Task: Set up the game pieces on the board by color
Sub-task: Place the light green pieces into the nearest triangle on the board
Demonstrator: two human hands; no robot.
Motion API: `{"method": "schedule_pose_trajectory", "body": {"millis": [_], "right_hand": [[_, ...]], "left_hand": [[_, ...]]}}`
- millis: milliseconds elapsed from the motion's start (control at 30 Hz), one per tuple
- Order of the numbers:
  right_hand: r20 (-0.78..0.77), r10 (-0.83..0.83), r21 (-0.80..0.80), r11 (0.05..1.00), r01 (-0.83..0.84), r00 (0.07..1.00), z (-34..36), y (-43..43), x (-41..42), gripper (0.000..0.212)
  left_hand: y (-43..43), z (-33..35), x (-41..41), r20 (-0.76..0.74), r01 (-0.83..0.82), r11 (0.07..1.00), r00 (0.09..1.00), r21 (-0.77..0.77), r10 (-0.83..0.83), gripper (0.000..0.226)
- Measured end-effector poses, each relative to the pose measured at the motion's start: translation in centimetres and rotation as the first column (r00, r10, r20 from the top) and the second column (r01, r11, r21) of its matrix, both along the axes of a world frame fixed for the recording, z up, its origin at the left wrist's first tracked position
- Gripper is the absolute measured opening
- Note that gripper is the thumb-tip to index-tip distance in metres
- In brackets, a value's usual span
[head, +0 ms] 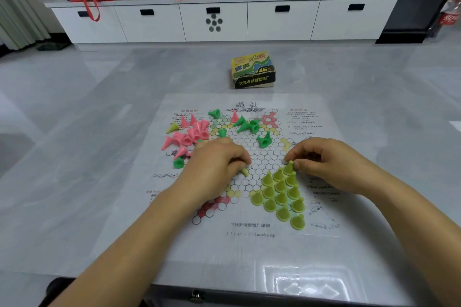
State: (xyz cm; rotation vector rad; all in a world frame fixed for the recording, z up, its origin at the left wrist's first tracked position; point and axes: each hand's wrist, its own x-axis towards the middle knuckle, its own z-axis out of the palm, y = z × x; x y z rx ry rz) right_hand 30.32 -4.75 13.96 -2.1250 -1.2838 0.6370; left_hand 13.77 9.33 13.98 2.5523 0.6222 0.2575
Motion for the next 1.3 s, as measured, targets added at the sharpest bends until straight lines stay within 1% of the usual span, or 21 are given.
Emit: {"method": "schedule_pose_trajectory", "body": {"millis": [33,133,200,233,267,300,367,400,467,567,700,900,1300], "right_hand": [[0.000,0.002,0.000,1.000,-0.002,1.000,0.0,0.0,0.0,0.013],[0.002,0.001,0.000,1.000,-0.001,1.000,0.0,0.0,0.0,0.013],[0.003,0.000,0.002,1.000,0.000,1.000,0.0,0.0,0.0,0.013],[0.005,0.000,0.001,1.000,0.000,1.000,0.0,0.0,0.0,0.013],[0.008,0.001,-0.001,1.000,-0.001,1.000,0.0,0.0,0.0,0.012],[0.009,0.001,-0.003,1.000,-0.001,1.000,0.0,0.0,0.0,0.012],[0.003,-0.002,0.001,1.000,0.002,1.000,-0.1,0.0,0.0,0.012],[-0.002,-0.002,0.006,1.000,0.002,1.000,-0.1,0.0,0.0,0.012],[-0.010,0.000,0.018,1.000,0.000,1.000,-0.1,0.0,0.0,0.012],[-0.014,0.000,0.022,1.000,0.000,1.000,-0.1,0.0,0.0,0.012],[-0.014,-0.001,0.022,1.000,0.001,1.000,-0.2,0.0,0.0,0.013],[-0.006,0.004,0.018,1.000,-0.004,1.000,0.0,0.0,-0.1,0.016],[-0.007,0.000,0.014,1.000,0.000,1.000,-0.1,0.1,0.0,0.012]], "left_hand": [[0.1,0.1,-0.1,-0.030,0.026,0.998,0.999,0.054,-0.024,0.018],[0.6,0.4,-0.4,-0.099,0.107,0.987,0.991,0.121,-0.095,0.022],[0.8,0.2,-0.5,-0.096,0.125,0.976,0.989,0.177,-0.109,0.021],[0.9,0.0,-0.5,-0.067,0.120,0.974,0.992,0.192,-0.109,0.020],[0.9,-0.2,-0.5,-0.017,0.104,0.978,0.995,0.180,-0.102,0.019],[0.8,-0.4,-0.5,0.043,0.079,0.988,0.995,0.136,-0.085,0.018],[0.5,-0.5,-0.4,0.140,0.054,0.999,0.989,-0.003,-0.053,0.016],[0.4,-0.5,-0.3,0.161,0.060,0.996,0.986,-0.071,-0.047,0.015],[0.3,-0.4,-0.4,0.154,0.092,0.982,0.986,-0.163,-0.066,0.014],[0.3,-0.4,-0.5,0.107,0.113,0.980,0.990,-0.163,-0.096,0.010],[0.3,-0.4,-0.5,0.089,0.156,0.971,0.986,-0.181,-0.141,0.008],[0.2,-0.6,-0.5,0.102,0.181,0.970,0.981,-0.161,-0.166,0.011],[0.1,-0.8,-0.4,0.105,0.206,0.960,0.976,-0.192,-0.189,0.013]]}}
